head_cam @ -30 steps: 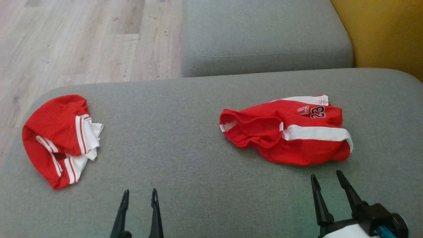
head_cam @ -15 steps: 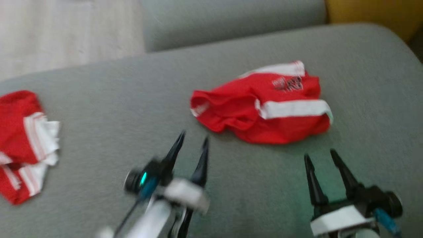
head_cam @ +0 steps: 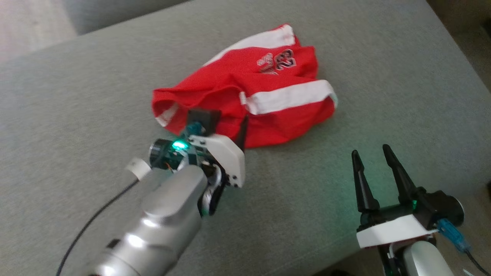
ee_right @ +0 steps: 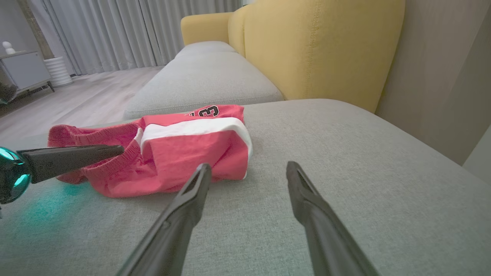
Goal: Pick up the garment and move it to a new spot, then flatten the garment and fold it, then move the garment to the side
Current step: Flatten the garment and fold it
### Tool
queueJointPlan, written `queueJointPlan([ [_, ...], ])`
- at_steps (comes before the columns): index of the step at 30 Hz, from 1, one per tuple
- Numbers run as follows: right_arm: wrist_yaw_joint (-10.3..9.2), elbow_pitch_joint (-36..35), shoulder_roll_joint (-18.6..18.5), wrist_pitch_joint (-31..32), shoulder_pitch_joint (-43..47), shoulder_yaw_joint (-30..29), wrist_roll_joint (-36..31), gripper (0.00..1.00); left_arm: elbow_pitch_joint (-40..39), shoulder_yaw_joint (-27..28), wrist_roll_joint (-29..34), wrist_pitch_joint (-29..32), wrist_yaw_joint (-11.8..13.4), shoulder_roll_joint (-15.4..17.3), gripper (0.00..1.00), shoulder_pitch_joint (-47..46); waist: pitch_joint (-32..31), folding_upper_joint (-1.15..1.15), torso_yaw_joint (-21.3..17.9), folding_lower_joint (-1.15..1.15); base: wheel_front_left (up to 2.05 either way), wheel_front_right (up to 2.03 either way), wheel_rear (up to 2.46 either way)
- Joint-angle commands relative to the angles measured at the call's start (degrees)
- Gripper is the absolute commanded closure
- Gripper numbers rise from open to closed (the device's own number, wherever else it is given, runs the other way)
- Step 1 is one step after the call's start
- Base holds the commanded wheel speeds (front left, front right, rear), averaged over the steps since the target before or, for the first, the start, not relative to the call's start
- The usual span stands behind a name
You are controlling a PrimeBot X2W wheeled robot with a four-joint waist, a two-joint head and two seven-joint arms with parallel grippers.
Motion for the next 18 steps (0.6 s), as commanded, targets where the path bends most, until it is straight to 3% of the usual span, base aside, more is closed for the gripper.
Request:
queueJointPlan([
  [1, 0.42, -1.6, -0.3, -0.2, -1.5, 1.6, 0.5, 0.0, 0.0, 0.9, -0.8, -0.7, 0.5, 0.2, 0.0, -3.3, 2.0, 0.0, -2.4, -0.01, 0.0, 0.0, 0.0],
  [7, 0.42, -1.3, -0.3, -0.2, -2.0, 2.1, 1.3, 0.0, 5.8, 0.6, -5.5, -2.2, 0.5, 0.2, 0.0, -6.9, 2.7, 0.0, -3.4, -0.01, 0.0, 0.0, 0.0],
  [18, 0.42, -0.6, -0.3, -0.2, -2.0, 2.8, 0.5, 0.0, 7.6, -4.0, -12.1, -4.9, -1.3, 0.2, 0.0, -10.3, 2.0, 0.0, -3.1, -0.01, 0.0, 0.0, 0.0],
])
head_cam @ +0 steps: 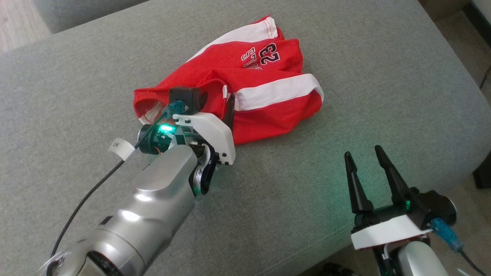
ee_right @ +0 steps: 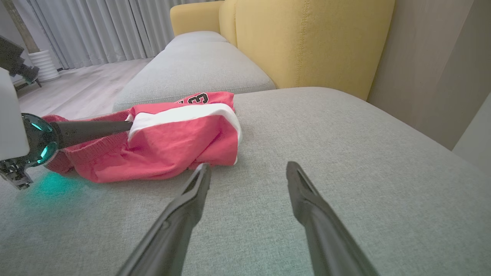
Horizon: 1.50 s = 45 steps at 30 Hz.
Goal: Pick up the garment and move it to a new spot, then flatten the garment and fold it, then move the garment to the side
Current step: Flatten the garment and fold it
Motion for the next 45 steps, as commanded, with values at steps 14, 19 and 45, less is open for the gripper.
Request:
queueJointPlan([
  [14, 0.42, -0.9, -0.3, -0.2, -1.7, 2.5, -0.8, 0.0, 1.9, -4.5, -7.8, -4.9, -0.4, 0.2, 0.58, -4.5, -0.5, 0.0, -1.9, 0.0, 0.0, 0.0, 0.0],
  [19, 0.42, -0.8, -0.3, -0.2, -1.8, 2.3, -0.9, 0.0, 2.8, -6.2, -9.5, -6.3, -1.7, 0.2, 1.0, -5.6, 0.0, 0.0, -1.2, 0.0, 0.0, 0.0, 0.0],
  [45, 0.42, 3.2, -0.3, -0.2, 0.4, 1.4, 3.4, 0.0, -30.1, 8.4, -5.8, -14.6, 1.0, 18.6, 1.0, 17.0, -5.7, 0.0, 20.1, 0.0, 0.0, 0.0, 0.0],
])
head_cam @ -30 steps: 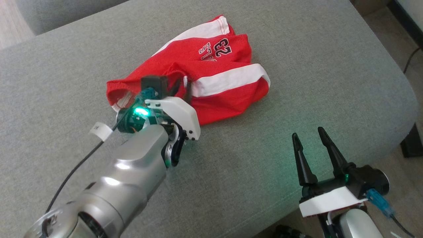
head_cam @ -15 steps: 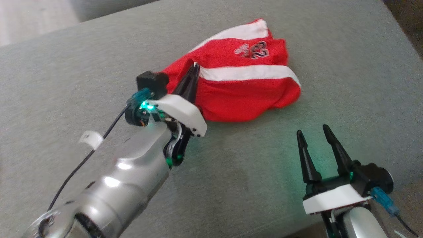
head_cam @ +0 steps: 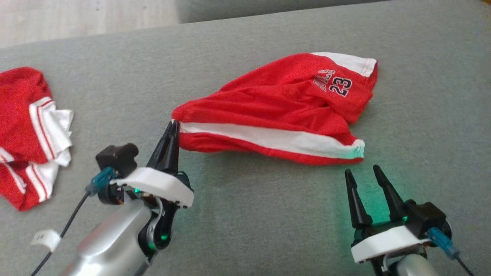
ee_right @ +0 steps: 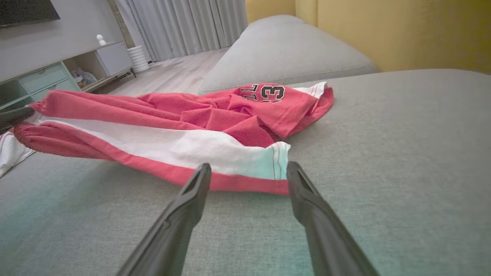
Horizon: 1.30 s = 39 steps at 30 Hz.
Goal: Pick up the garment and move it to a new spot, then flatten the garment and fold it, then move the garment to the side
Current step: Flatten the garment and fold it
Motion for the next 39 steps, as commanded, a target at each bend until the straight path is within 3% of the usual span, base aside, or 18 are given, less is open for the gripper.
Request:
queueJointPlan([
  [1, 0.42, -0.5, -0.3, -0.2, -1.4, 1.3, 0.6, 0.0, -3.1, 3.1, 0.8, -0.7, 0.7, 2.0, 1.0, -1.1, -0.5, 0.0, 1.3, 0.01, 0.0, 0.0, 0.0],
  [10, 0.42, 5.5, -2.2, -0.2, -5.5, 3.9, 2.0, 0.0, -8.5, 4.9, 2.6, -0.7, 3.1, 4.1, 1.0, 1.5, -0.2, 0.0, 3.0, 0.01, 0.0, 0.0, 0.0],
  [21, 0.42, 13.8, -4.0, -0.2, -12.3, 8.7, 4.8, 0.0, -8.7, 4.8, 3.1, -0.4, 3.3, 4.3, 1.0, 0.1, 0.9, 0.0, 3.5, 0.01, 0.0, 0.0, 0.0],
  [22, 0.42, 14.1, -4.2, -0.2, -12.6, 9.4, 5.3, 0.15, -8.6, 4.7, 3.1, -0.3, 3.2, 4.3, 1.0, 0.0, 0.9, 0.0, 3.6, 0.01, 0.0, 0.0, 0.0],
  [24, 0.42, 14.2, -4.6, -0.2, -13.1, 10.2, 6.3, 0.87, -8.3, 4.7, 3.0, -0.3, 3.1, 4.1, 1.0, -0.1, 0.9, 0.0, 3.7, 0.01, 0.0, 0.0, 0.0],
  [25, 0.42, 14.1, -4.8, -0.2, -13.2, 10.5, 6.7, 1.0, -8.2, 4.7, 3.0, -0.3, 3.0, 4.1, 1.0, -0.1, 0.9, 0.0, 3.8, 0.01, 0.0, 0.0, 0.0],
  [30, 0.42, 9.8, -5.6, -0.2, -13.7, 9.6, 7.4, 1.0, -7.9, 4.9, 3.3, -0.4, 2.4, 4.1, 1.0, -0.4, 0.9, 0.0, 3.6, 0.01, 0.0, 0.0, 0.0],
  [39, 0.42, -5.0, -7.4, -0.2, -20.5, 1.8, 8.4, 1.0, -10.2, 4.6, 6.7, 1.9, -0.4, 6.7, 1.0, -8.8, 2.4, 0.0, 2.1, 0.01, 0.0, 0.0, 0.0],
])
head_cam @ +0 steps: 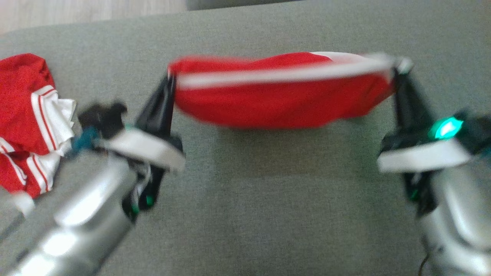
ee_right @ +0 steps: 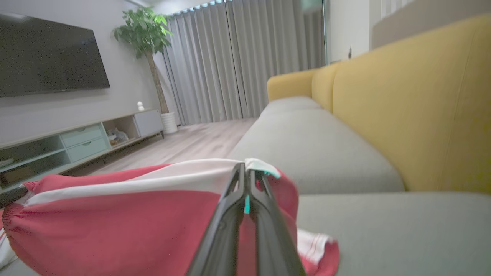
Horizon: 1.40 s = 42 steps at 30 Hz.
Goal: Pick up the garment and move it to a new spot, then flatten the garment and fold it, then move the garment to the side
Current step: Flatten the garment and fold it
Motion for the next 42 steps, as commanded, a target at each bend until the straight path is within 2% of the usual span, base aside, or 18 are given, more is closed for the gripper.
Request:
queueJointPlan([
  [1, 0.41, -2.5, -1.5, -0.3, -3.4, 0.4, 0.3, 1.0, -1.9, 2.9, 0.6, 0.1, -0.3, 2.0, 1.0, -4.9, 0.6, 0.0, -0.3, 0.0, 0.0, 0.0, 0.0],
  [5, 0.41, -3.2, -7.7, -0.3, -14.8, -0.8, 2.5, 1.0, -1.9, 3.1, 2.6, 3.4, -3.6, 1.2, 1.0, -16.3, 3.2, 0.0, -0.7, 0.0, 0.0, 0.0, 0.0],
  [10, 0.41, 3.7, -15.9, -0.3, -31.9, 0.5, 6.7, 1.0, 5.1, 3.5, 4.9, 4.4, -8.3, -3.1, 1.0, -31.3, 6.7, 0.0, -1.2, 0.0, 0.0, 0.0, 0.0],
  [15, 0.41, 7.6, -19.2, -0.3, -45.3, 0.0, 8.0, 1.0, 14.2, 5.0, 7.9, -0.4, -11.3, -7.3, 1.0, -42.5, 8.5, 0.0, -2.0, 0.0, 0.0, 0.0, 0.0],
  [20, 0.41, 5.6, -20.3, -0.3, -48.9, -1.1, 7.4, 1.0, 19.1, 9.0, 8.9, -3.0, -12.8, -9.3, 1.0, -45.3, 8.2, 0.0, -2.3, 0.0, 0.0, 0.0, 0.0],
  [24, 0.41, 3.1, -20.9, -0.3, -42.7, 0.0, 8.6, 1.0, 17.1, 12.0, 10.2, -3.2, -14.2, -9.5, 1.0, -37.7, 7.3, 0.0, -2.3, 0.0, 0.0, 0.0, 0.0],
  [31, 0.41, -1.2, -21.8, -0.3, -22.5, 2.4, 10.8, 1.0, 10.7, 13.8, 13.7, -3.2, -14.9, -8.0, 1.0, -12.8, 4.4, 0.0, -2.5, 0.0, 0.0, 0.0, 0.0],
  [37, 0.41, -5.3, -22.7, -0.3, -2.5, 1.3, 13.7, 1.0, 4.0, 15.4, 16.5, -3.3, -13.4, -8.6, 1.0, 9.8, 0.2, 0.0, -2.4, 0.0, 0.0, 0.0, 0.0],
  [42, 0.41, -12.1, -23.7, 0.7, 14.2, -0.3, 15.1, 1.0, -1.6, 16.3, 18.5, -3.3, -10.9, -9.0, 1.0, 24.1, -2.1, 0.0, -2.3, 0.0, 0.0, 0.0, 0.0],
])
